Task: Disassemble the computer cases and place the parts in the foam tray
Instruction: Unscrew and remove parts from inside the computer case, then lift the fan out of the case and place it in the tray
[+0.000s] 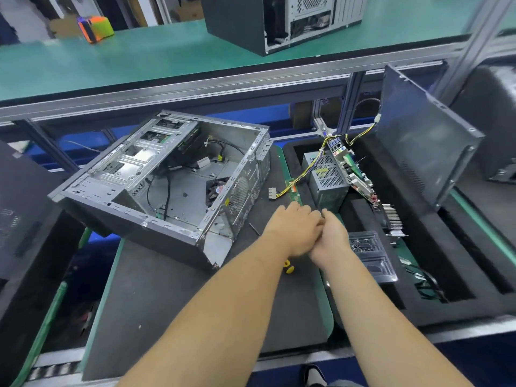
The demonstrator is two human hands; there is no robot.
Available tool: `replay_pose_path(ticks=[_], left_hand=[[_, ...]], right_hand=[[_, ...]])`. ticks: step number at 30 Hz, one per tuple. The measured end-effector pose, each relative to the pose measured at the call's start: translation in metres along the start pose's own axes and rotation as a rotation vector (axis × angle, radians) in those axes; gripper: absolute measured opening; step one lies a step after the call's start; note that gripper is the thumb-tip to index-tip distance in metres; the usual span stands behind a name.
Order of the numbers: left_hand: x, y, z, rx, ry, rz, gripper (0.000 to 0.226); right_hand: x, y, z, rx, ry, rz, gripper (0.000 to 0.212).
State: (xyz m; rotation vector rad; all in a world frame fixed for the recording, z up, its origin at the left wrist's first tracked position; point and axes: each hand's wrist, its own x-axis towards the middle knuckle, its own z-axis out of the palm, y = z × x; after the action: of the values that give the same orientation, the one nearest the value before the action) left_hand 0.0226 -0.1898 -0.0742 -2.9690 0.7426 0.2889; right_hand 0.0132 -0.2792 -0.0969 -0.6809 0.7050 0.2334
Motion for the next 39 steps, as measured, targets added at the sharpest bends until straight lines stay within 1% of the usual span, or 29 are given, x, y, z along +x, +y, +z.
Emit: replay_pose_path(ticks=[2, 4, 5, 7, 9, 13, 16, 18, 20, 21, 23, 25, 26, 31, 32, 34, 35, 36, 39], left_hand=[[0.007, 0.011, 0.003, -0.115, -0.046, 0.035, 0.037], [0.010, 0.017, 0.004, -0.142, -0.031, 0.102, 0.033], [0.011, 0.017, 0.003, -0.125, 0.008, 0.120, 0.031], [0.011, 0.010, -0.004, -0.092, 0.104, 0.097, 0.031], [0.010, -0.005, -0.014, -0.076, 0.199, 0.043, 0.031], [0.002, -0.059, -0.040, -0.023, 0.346, -0.089, 0.029], [-0.011, -0.103, -0.052, -0.094, 0.498, -0.261, 0.021], [-0.019, -0.130, -0.053, -0.223, 0.559, -0.412, 0.021], [-0.026, -0.154, -0.049, -0.422, 0.520, -0.570, 0.021], [-0.029, -0.166, -0.045, -0.502, 0.473, -0.638, 0.021], [-0.037, -0.185, -0.031, -0.632, 0.369, -0.744, 0.016], [-0.040, -0.196, -0.016, -0.747, 0.297, -0.802, 0.007], [-0.039, -0.200, -0.008, -0.797, 0.269, -0.811, 0.007], [-0.020, -0.208, 0.013, -0.971, 0.185, -0.843, 0.059], [-0.013, -0.209, 0.018, -0.944, 0.147, -0.857, 0.070], [-0.001, -0.210, 0.024, -0.748, -0.002, -0.866, 0.088], [0.005, -0.209, 0.026, -0.672, -0.058, -0.851, 0.093], [0.011, -0.208, 0.028, -0.653, -0.088, -0.832, 0.093], [0.031, -0.207, 0.032, -0.761, -0.088, -0.836, 0.077]], right_hand=[[-0.002, -0.013, -0.015, 0.017, 0.065, -0.030, 0.032], [-0.002, -0.024, -0.029, -0.005, 0.137, -0.060, 0.036], [0.000, -0.028, -0.036, -0.071, 0.166, -0.086, 0.038], [0.005, -0.035, -0.046, -0.276, 0.220, -0.122, 0.040], [0.010, -0.040, -0.048, -0.435, 0.288, -0.144, 0.038], [0.011, -0.041, -0.043, -0.495, 0.341, -0.185, 0.032], [0.015, -0.036, -0.029, -0.496, 0.337, -0.230, 0.028], [0.017, -0.027, -0.011, -0.495, 0.282, -0.267, 0.026], [0.022, -0.008, 0.010, -0.575, 0.181, -0.300, 0.027], [0.024, 0.004, 0.017, -0.679, 0.126, -0.349, 0.031], [0.029, 0.034, 0.022, -1.002, -0.007, -0.477, 0.040], [0.037, 0.060, 0.015, -1.291, -0.114, -0.513, 0.048], [0.043, 0.067, 0.009, -1.364, -0.120, -0.506, 0.049], [0.067, 0.069, 0.002, -1.348, -0.073, -0.448, 0.048], [0.068, 0.069, 0.002, -1.350, -0.076, -0.452, 0.048], [0.070, 0.071, 0.001, -1.363, -0.075, -0.478, 0.048], [0.071, 0.071, -0.001, -1.371, -0.071, -0.487, 0.047], [0.072, 0.071, -0.001, -1.382, -0.064, -0.490, 0.047], [0.075, 0.071, 0.001, -1.402, -0.054, -0.482, 0.045]])
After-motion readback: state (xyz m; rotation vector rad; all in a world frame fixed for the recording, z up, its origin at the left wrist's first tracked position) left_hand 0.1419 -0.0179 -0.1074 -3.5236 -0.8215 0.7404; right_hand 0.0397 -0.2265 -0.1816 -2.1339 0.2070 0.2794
